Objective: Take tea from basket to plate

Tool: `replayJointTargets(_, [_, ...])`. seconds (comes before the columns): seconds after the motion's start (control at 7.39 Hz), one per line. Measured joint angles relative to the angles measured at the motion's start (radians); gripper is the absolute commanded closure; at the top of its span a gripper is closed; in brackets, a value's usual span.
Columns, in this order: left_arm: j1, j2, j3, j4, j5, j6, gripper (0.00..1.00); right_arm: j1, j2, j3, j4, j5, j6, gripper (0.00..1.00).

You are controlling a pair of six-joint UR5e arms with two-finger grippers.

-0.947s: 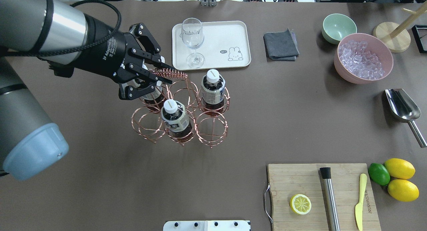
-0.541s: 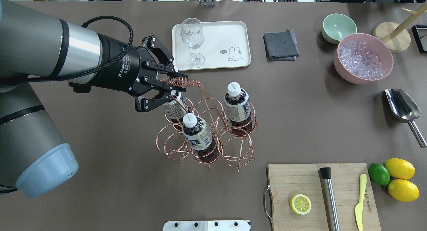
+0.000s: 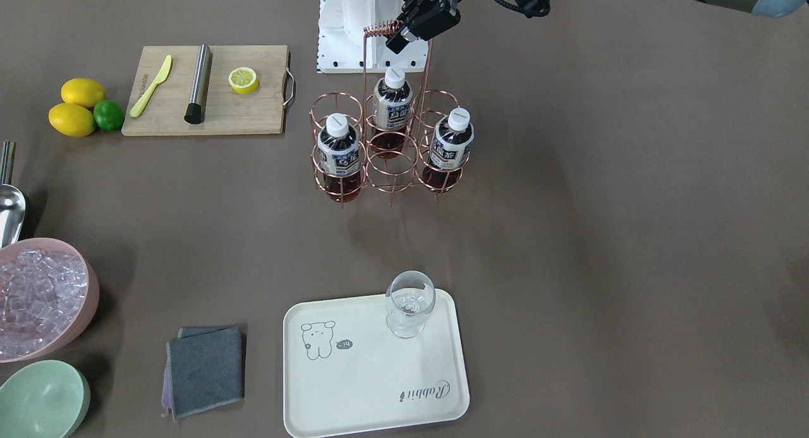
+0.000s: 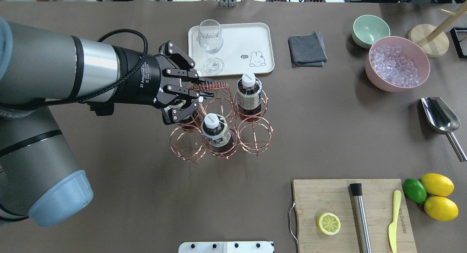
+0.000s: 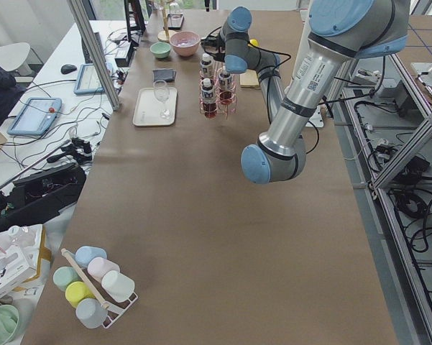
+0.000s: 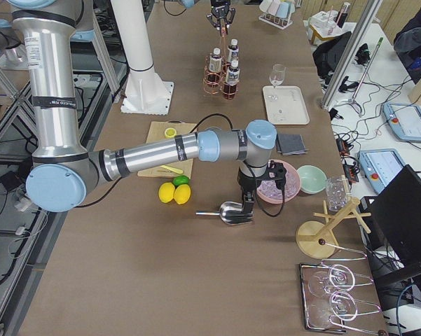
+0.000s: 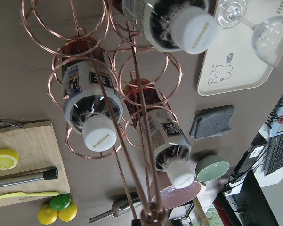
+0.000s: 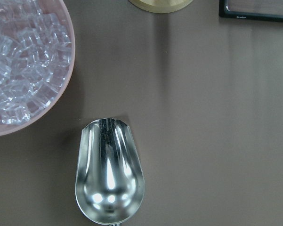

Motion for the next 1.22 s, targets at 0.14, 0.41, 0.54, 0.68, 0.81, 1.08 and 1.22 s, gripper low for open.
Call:
replayJointTargets(0.14, [0.012,0.024,0.0,-0.046,0.031,-0.041,1.0,0.0,0.003,-0.021,0.002,0.0,0.0,0.0])
replayJointTargets(0.41, [0.024,0.044,0.003,-0.08,0.055,-0.082,1.0,-0.008,0.01,-0.008,0.016,0.004,0.008,0.0])
replayJointTargets(0.54, [0.026,0.047,0.006,-0.084,0.057,-0.102,1.0,-0.013,0.016,0.007,0.021,0.009,0.009,0.0])
replayJointTargets(0.68, [0.026,0.048,0.007,-0.087,0.058,-0.117,1.0,-0.019,0.019,0.028,0.022,0.017,0.01,0.0])
replayJointTargets(0.81, [0.027,0.051,0.008,-0.093,0.058,-0.13,1.0,-0.024,0.018,0.05,0.022,0.051,0.01,0.01])
replayJointTargets(1.08, [0.03,0.085,0.011,-0.142,0.059,-0.148,1.0,-0.044,0.041,0.057,0.023,0.138,0.043,0.01])
replayJointTargets(1.22, [0.032,0.09,0.018,-0.151,0.06,-0.151,1.0,-0.078,0.074,0.057,0.026,0.175,0.144,0.01])
